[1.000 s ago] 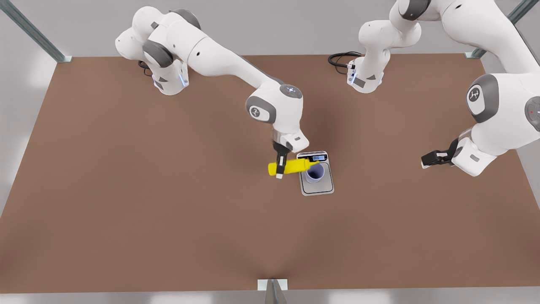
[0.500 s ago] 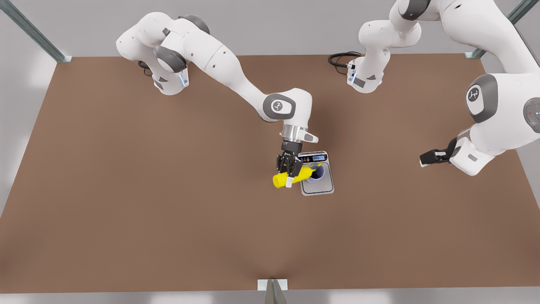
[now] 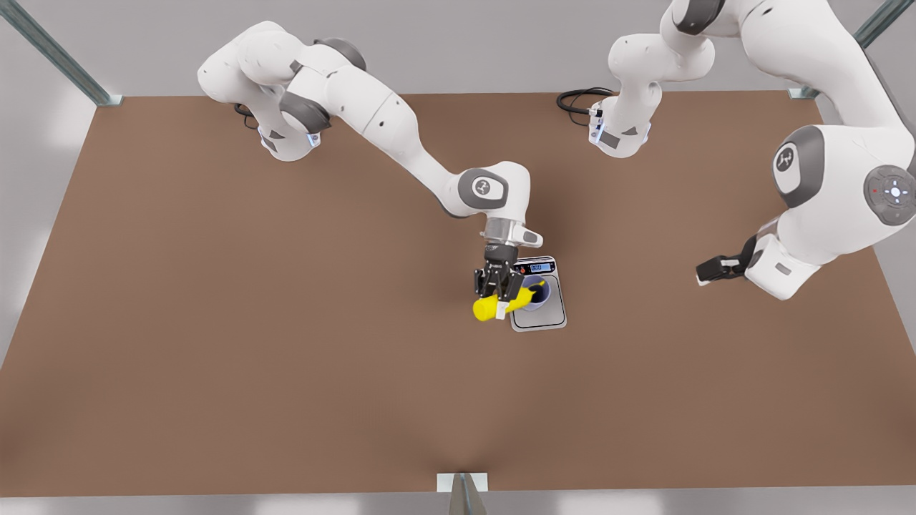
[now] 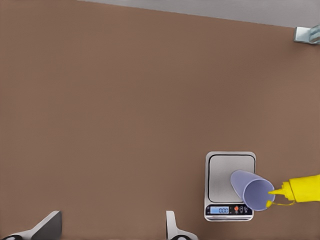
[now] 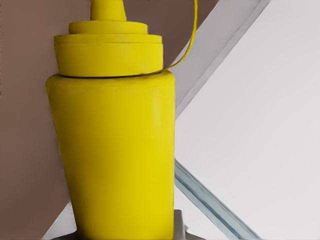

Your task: Move cup to the weight, pick up sauce bottle, pour sauce

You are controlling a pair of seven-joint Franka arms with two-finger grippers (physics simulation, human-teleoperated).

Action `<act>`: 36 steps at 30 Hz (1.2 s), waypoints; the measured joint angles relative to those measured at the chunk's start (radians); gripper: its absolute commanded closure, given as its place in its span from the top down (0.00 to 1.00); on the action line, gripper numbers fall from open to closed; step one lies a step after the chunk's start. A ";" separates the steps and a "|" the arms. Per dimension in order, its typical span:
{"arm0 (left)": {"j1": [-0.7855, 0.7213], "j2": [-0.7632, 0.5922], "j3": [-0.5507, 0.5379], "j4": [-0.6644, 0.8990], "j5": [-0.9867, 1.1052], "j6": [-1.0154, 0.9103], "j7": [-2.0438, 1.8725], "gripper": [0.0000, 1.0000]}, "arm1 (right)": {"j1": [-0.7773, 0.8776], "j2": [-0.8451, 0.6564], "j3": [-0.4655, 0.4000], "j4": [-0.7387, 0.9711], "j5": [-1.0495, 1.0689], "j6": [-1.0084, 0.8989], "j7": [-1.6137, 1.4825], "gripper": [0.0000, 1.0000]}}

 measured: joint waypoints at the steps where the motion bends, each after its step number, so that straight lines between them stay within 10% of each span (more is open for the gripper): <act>1: 0.000 0.002 0.000 0.000 0.000 0.000 0.000 1.00 | 0.000 0.000 0.000 0.000 0.000 0.000 0.000 0.52; 11: -0.001 -0.003 0.005 0.001 -0.001 0.001 0.006 1.00 | -0.016 -0.018 0.005 0.004 0.048 -0.003 0.005 0.52; 20: -0.001 0.002 0.009 -0.002 0.003 0.000 0.005 1.00 | -0.308 -0.096 0.023 -0.029 0.630 0.117 -0.109 0.52; 36: -0.029 0.005 0.000 0.000 0.005 0.002 -0.043 1.00 | -0.808 -0.120 0.021 -0.192 2.021 0.228 -1.558 0.52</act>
